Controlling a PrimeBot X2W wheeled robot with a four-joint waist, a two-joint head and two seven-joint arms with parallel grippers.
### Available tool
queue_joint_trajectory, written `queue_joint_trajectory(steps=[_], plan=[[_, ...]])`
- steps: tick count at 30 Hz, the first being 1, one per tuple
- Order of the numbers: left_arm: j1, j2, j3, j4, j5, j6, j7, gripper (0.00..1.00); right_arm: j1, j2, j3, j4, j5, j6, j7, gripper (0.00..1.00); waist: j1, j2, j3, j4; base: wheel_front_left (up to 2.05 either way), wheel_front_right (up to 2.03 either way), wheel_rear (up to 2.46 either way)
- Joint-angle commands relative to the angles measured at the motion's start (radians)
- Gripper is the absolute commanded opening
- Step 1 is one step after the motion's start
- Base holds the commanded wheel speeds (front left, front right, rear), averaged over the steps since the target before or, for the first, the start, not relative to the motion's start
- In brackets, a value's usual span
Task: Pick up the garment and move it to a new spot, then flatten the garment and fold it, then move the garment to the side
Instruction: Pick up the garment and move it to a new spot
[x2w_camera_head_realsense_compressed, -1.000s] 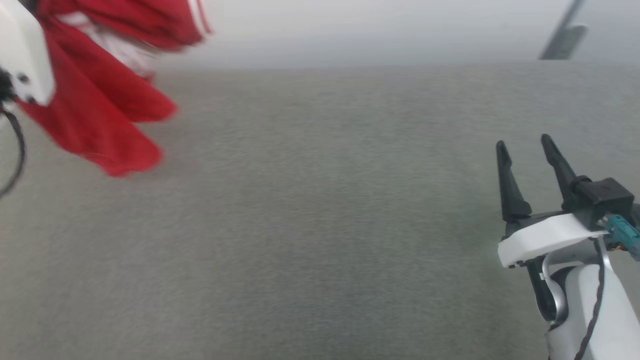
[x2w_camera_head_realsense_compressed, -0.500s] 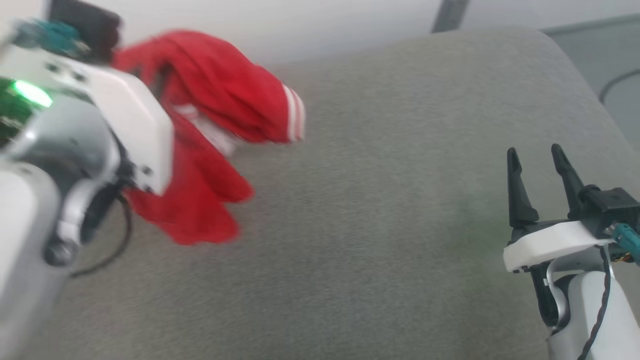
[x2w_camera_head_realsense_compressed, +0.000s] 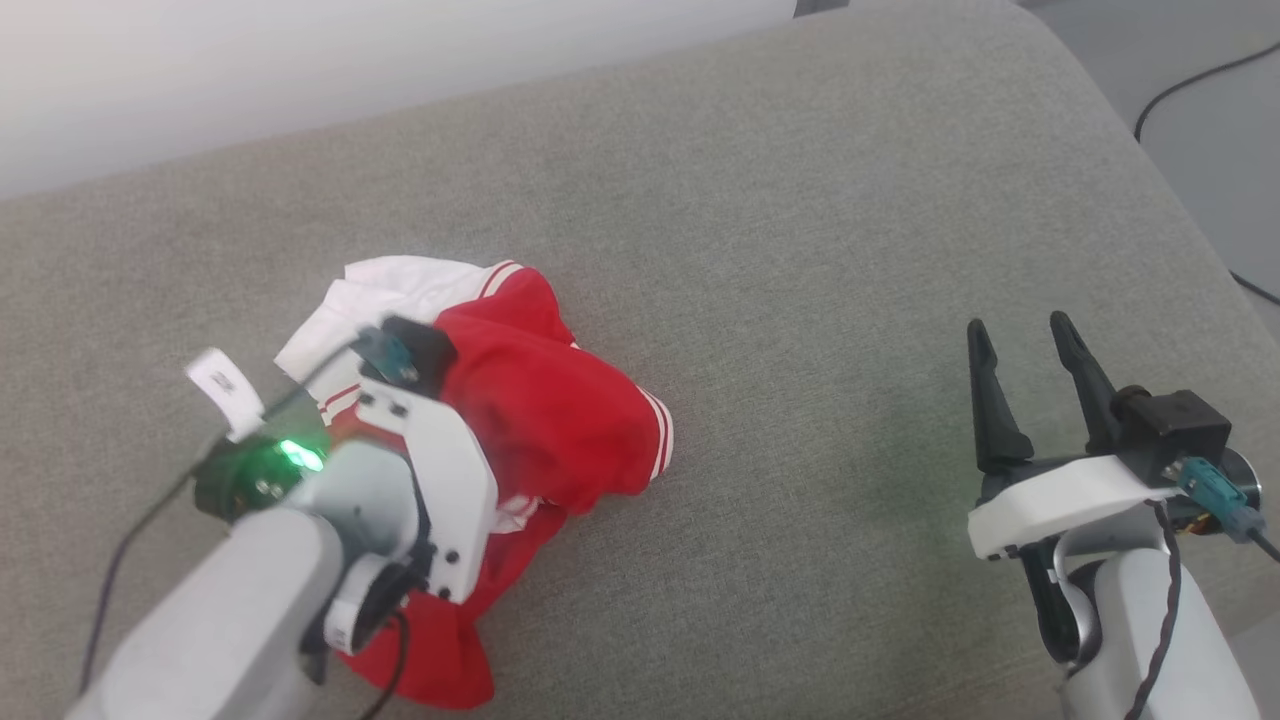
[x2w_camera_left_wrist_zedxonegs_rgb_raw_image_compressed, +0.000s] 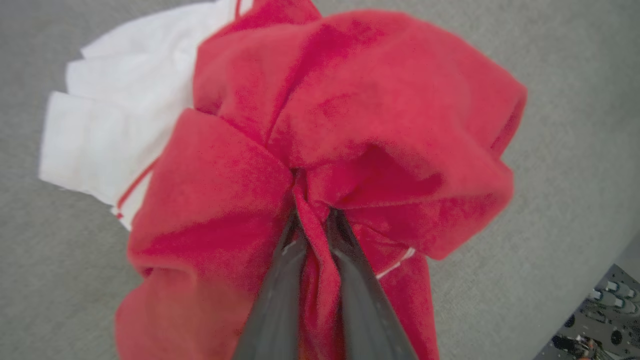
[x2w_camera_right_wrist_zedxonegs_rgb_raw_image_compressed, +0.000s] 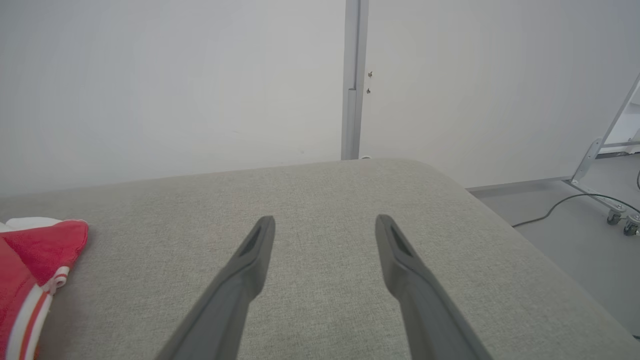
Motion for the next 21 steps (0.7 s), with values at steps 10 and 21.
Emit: queue_joint_trajectory(steps=[10,21], plan=[[0.027,-0.088,-0.087,0.262,-0.002,-0.066,-0.061,0.00,-0.048,0.003,0.032,0.045,0.029,0.000,-0.022,1.00,0.0000,0.0000,0.035,0.010,0.00,0.00,0.00],[-0.042,-0.137,-0.064,0.308,-0.030,-0.142,-0.164,1.00,-0.038,0.003,0.025,0.066,-0.008,0.000,-0.028,1.00,0.0000,0.0000,-0.028,0.068,0.00,0.00,0.00]])
